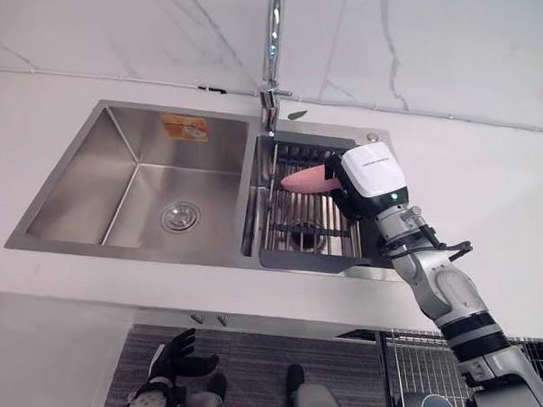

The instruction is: Walk over to the sink, pick up the cup, carry it to the dishwasher, place the cup inside the dishwasher, then close the dishwasher door

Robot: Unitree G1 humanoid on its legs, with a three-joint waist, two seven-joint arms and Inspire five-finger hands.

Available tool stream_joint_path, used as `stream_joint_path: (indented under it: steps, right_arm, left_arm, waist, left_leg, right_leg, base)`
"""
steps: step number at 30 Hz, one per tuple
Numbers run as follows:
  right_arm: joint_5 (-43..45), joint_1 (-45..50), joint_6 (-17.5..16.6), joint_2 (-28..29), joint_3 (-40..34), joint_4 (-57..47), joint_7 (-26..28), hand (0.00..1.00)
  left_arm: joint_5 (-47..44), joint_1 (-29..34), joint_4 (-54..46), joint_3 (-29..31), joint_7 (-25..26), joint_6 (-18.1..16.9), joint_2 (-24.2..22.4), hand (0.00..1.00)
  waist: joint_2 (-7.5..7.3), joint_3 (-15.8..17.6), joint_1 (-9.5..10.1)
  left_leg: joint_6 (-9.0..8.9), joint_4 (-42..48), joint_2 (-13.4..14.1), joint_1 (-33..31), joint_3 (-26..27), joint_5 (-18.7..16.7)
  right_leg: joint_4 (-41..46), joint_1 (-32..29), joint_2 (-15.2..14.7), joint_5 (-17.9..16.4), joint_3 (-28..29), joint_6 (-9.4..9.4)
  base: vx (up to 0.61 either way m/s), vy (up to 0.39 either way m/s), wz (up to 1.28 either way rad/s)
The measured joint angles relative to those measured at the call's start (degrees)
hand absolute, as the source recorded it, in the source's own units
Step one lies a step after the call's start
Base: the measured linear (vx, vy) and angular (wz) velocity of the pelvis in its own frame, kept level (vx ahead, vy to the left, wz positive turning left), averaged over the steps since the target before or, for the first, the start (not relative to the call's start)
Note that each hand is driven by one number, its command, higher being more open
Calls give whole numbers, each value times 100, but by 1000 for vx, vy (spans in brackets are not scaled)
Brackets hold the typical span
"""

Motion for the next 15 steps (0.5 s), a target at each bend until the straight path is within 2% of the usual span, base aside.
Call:
stream_joint_path:
  steps: [9,15]
  right_arm:
    - [8,334,-109,2,-171,-413,-1,30]
    - [19,747,-127,292,-786,-1062,-4,30]
  left_arm:
    - [2,-1,40,2,-5,6,4,90]
    - [8,-3,183,15,-3,35,-1,90]
  waist:
    - [-3,-25,-22]
    - [15,-148,-73]
  left_leg:
    - [6,-3,1,96,163,5]
    - [21,-40,18,212,286,9]
  right_leg:
    - [-1,5,8,31,158,2]
    - [4,37,31,31,286,2]
  base:
    - [-10,0,-9]
    - [-1,-3,-11]
